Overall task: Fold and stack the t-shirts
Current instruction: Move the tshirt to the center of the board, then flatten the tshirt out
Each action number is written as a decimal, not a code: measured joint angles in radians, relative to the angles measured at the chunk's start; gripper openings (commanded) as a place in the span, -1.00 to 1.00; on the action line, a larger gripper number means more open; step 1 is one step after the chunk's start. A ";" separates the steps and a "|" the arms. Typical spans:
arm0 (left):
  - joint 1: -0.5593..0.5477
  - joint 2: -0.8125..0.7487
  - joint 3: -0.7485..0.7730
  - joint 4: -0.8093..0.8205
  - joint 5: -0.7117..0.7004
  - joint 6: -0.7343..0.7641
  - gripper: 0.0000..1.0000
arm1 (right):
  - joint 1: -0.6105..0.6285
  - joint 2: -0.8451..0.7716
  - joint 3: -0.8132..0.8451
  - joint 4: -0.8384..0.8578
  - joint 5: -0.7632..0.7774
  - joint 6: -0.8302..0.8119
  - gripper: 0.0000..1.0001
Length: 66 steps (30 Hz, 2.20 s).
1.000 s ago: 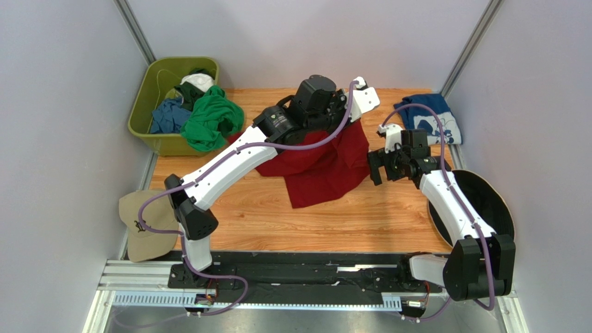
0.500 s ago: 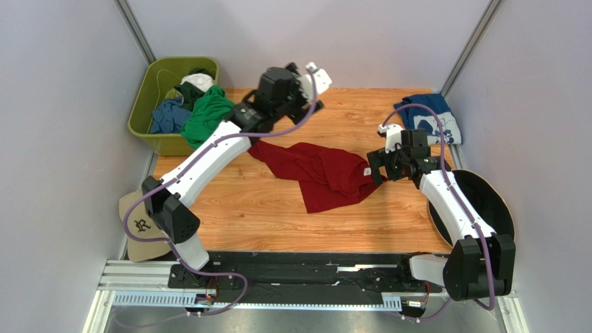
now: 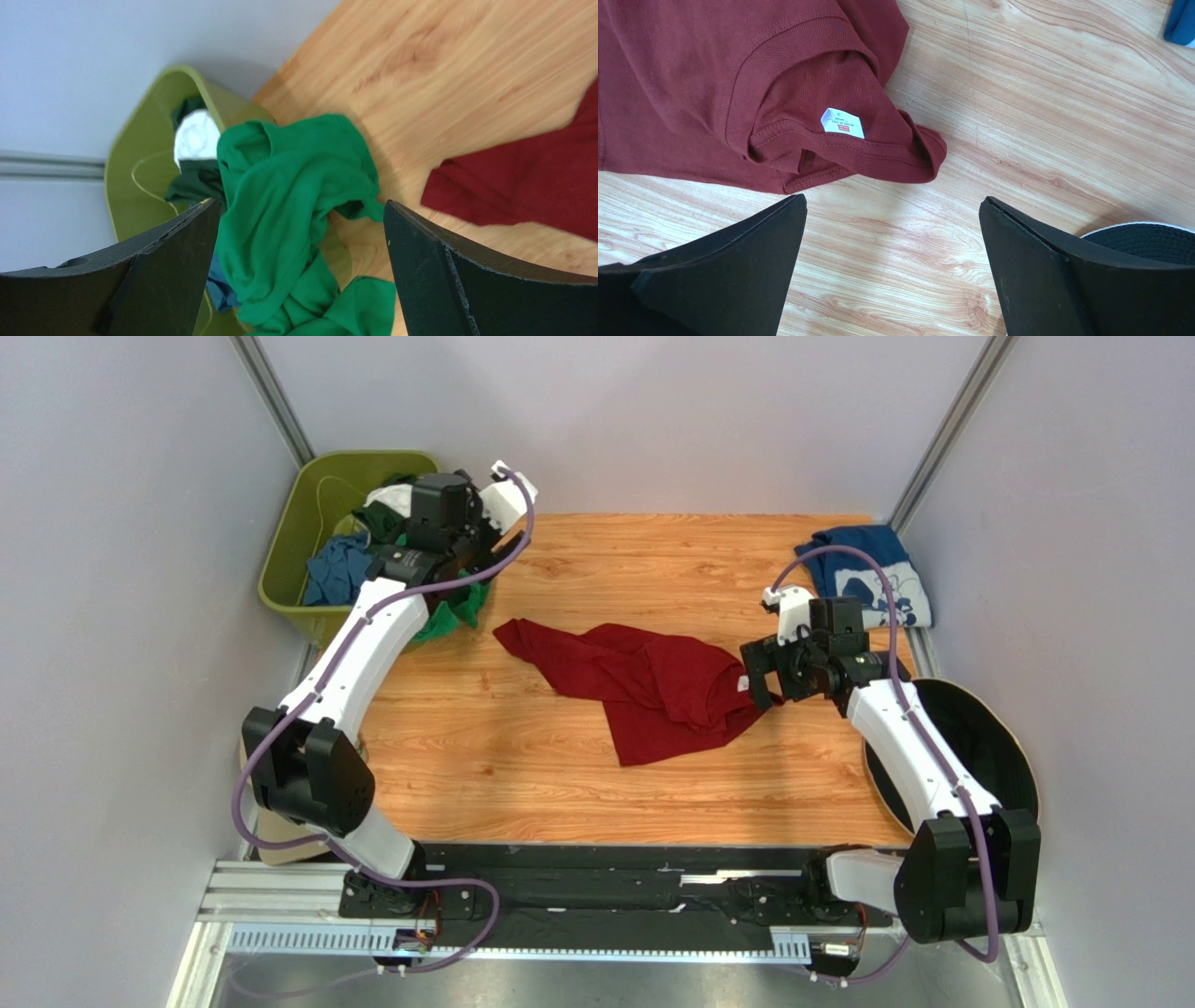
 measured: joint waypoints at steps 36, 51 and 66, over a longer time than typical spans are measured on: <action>0.262 0.121 -0.100 0.019 0.154 0.093 -1.00 | 0.000 0.012 0.000 -0.001 -0.016 0.000 1.00; 0.267 0.011 -0.124 0.138 0.004 -0.058 -1.00 | 0.000 0.013 0.000 -0.001 -0.022 0.000 1.00; 0.322 -0.015 0.077 0.335 -0.373 -0.234 -1.00 | 0.000 0.025 0.000 -0.002 -0.026 0.000 1.00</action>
